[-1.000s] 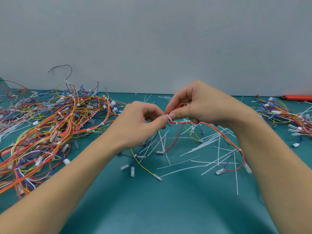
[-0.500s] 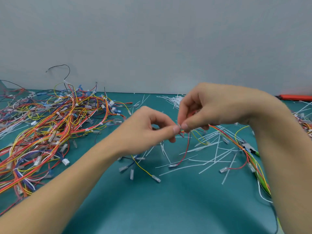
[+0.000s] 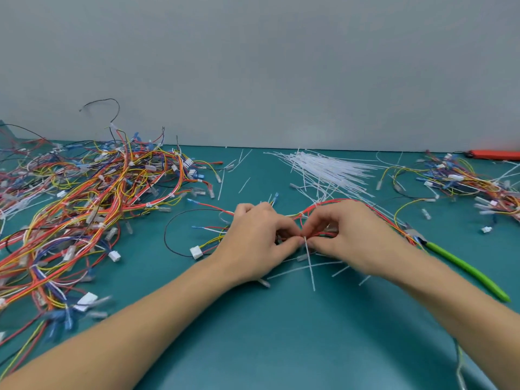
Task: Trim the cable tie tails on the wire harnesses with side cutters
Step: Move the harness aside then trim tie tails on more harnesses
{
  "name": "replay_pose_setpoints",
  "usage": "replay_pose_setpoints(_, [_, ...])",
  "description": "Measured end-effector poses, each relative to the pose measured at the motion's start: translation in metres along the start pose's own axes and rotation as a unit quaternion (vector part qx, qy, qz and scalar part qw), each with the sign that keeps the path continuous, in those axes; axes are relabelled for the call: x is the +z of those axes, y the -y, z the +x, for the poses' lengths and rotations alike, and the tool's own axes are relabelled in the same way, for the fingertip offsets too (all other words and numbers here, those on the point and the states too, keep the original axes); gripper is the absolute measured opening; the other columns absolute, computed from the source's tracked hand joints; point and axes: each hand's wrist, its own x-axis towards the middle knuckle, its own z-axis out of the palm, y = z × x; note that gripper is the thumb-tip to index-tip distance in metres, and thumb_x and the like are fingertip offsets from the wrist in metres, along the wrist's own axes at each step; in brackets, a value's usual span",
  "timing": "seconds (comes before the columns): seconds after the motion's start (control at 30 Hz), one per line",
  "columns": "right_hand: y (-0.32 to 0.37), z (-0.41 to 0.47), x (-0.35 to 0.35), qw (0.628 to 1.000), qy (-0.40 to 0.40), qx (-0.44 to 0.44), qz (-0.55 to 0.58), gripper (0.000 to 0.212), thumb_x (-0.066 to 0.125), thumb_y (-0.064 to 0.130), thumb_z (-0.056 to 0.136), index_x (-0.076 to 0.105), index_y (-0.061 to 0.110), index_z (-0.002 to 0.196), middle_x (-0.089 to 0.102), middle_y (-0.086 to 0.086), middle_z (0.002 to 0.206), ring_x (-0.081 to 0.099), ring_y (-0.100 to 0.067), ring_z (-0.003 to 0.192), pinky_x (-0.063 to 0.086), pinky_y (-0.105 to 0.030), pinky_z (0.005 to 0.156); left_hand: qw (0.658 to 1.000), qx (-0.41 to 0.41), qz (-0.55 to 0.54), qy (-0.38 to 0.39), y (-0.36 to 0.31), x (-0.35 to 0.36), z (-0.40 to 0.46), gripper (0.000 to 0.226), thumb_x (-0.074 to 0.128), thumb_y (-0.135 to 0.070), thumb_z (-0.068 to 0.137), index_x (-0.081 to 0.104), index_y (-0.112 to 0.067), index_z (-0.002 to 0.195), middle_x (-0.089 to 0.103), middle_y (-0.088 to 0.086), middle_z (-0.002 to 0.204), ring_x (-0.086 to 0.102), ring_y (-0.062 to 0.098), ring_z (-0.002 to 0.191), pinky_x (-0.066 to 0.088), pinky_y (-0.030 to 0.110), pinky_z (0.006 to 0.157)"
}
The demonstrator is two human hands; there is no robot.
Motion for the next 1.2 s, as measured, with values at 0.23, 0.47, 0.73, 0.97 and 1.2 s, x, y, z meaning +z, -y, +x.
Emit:
replay_pose_setpoints(0.23, [-0.013,-0.009,0.019,0.994,-0.072,-0.015,0.084,0.022,0.076,0.0,0.084,0.077,0.022,0.082,0.076,0.012,0.078,0.071,-0.002,0.076,0.05,-0.012,0.074,1.0,0.0,-0.01,-0.01,0.003,0.004,0.0,0.018,0.064,-0.049,0.088,0.078,-0.04,0.094,0.069,-0.019,0.08,0.053,0.006,0.095,0.033,0.042,0.102])
replay_pose_setpoints(0.47, [-0.017,-0.009,0.019,0.993,-0.055,-0.002,0.104,0.023,0.073,-0.001,0.085,0.075,0.022,0.08,0.074,0.012,0.074,0.067,-0.003,0.071,0.047,-0.013,0.069,0.999,0.005,-0.031,-0.01,0.007,0.007,0.0,0.014,0.063,-0.048,0.086,0.076,-0.043,0.091,0.07,-0.02,0.08,0.054,0.006,0.095,0.029,0.037,0.102])
replay_pose_setpoints(0.73, [-0.022,-0.012,0.023,0.991,-0.086,-0.035,0.094,0.026,0.072,0.0,0.085,0.073,0.026,0.084,0.074,0.011,0.08,0.068,-0.015,0.074,0.054,-0.023,0.073,0.997,-0.017,-0.063,-0.029,0.003,0.007,0.001,0.017,0.067,-0.046,0.083,0.078,-0.045,0.096,0.064,-0.021,0.072,0.058,0.004,0.092,0.032,0.034,0.104])
replay_pose_setpoints(0.97, [-0.014,-0.018,0.021,0.958,-0.232,-0.125,-0.116,0.011,0.081,0.014,0.085,0.075,0.022,0.092,0.067,0.01,0.099,0.058,-0.017,0.102,0.042,-0.025,0.093,0.992,-0.07,-0.099,-0.035,-0.002,0.0,0.002,0.014,0.067,-0.047,0.081,0.078,-0.038,0.084,0.066,-0.021,0.071,0.06,0.0,0.087,0.042,0.045,0.1])
replay_pose_setpoints(1.2, [-0.004,-0.02,0.031,0.971,-0.203,-0.03,-0.125,0.011,0.073,0.034,0.09,0.077,0.038,0.099,0.071,0.017,0.08,0.054,-0.002,0.067,0.048,-0.032,0.07,0.98,-0.113,-0.163,-0.027,-0.005,-0.002,0.005,0.005,0.076,-0.03,0.086,0.081,-0.03,0.084,0.07,-0.028,0.071,0.066,-0.002,0.073,0.048,0.052,0.1])
